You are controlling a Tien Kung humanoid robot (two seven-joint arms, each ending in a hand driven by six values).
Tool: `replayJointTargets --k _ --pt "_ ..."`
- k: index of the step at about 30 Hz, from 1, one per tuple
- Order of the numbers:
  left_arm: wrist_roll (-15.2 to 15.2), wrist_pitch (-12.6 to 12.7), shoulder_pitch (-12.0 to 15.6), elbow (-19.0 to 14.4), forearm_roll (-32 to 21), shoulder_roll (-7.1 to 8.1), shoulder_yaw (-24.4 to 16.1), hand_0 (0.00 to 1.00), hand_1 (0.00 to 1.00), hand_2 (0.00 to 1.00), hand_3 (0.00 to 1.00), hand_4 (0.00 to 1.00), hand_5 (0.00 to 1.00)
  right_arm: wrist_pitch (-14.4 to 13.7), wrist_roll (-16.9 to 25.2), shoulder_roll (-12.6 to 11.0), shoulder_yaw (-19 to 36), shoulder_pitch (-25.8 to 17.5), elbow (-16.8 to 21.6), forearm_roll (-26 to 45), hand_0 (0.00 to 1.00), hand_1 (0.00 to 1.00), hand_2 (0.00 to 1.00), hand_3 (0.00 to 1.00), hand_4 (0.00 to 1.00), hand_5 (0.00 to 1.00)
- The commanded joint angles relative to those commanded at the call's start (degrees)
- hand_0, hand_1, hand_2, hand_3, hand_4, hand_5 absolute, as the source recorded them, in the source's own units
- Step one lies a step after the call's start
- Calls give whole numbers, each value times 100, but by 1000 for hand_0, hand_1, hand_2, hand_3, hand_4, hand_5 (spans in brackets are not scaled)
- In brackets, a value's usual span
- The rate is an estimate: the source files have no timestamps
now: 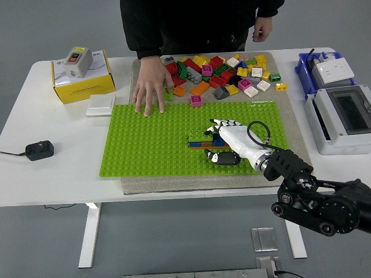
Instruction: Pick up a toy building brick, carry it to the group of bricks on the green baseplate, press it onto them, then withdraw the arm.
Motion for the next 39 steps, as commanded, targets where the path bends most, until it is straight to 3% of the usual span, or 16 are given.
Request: replayJointTargets --k 39 --pt "-10 7 5 0 -119 -12 140 610 596 482 591 128 695 -51 -5 98 17 -179 -34 -91 998 987 998 766 606 487"
